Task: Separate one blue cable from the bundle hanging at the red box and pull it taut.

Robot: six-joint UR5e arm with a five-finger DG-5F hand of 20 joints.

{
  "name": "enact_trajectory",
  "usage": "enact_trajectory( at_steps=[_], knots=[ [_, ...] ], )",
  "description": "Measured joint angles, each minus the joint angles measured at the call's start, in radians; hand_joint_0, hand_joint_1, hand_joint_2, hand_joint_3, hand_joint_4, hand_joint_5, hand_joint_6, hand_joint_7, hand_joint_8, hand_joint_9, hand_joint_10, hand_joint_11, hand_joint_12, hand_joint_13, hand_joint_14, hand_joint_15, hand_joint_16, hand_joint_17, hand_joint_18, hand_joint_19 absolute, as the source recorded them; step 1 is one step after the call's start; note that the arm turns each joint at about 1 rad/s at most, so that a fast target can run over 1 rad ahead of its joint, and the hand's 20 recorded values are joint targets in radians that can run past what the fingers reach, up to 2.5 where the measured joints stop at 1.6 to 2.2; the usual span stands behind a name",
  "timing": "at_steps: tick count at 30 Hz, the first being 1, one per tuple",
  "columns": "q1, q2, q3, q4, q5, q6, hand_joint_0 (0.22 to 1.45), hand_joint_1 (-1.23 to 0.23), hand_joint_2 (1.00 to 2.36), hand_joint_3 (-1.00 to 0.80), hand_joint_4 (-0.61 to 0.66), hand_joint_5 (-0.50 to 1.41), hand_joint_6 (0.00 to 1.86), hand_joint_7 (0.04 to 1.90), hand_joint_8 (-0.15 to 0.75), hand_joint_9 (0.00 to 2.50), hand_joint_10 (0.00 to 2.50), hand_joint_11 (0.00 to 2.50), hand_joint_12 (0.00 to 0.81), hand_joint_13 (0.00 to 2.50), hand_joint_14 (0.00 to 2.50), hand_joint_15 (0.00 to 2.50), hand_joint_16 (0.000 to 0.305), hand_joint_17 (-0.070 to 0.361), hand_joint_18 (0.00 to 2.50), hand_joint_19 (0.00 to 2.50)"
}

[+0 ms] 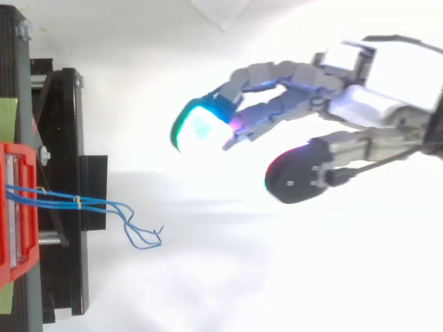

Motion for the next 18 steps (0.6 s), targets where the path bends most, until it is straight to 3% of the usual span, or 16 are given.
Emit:
enact_trajectory(
  at_steps=[8, 18],
  knots=[
    [-0.002, -0.09, 0.085, 0.005, -0.001, 0.003, 0.52, -0.6, 1.0, -0.5, 0.2, -0.2, 0.5, 0.88, 0.303, 0.67, 0.01, 0.44, 0.317, 0.62, 0.01, 0.26, 0.038, 0.085, 0.55, 0.4],
    [-0.011, -0.262, 0.265, 0.005, -0.02, 0.025, 0.52, -0.61, 1.0, -0.5, 0.21, -0.19, 0.5, 0.9, 0.307, 0.7, 0.01, 0.46, 0.324, 0.65, 0.01, 0.31, 0.038, 0.086, 0.58, 0.43]
  ],
)
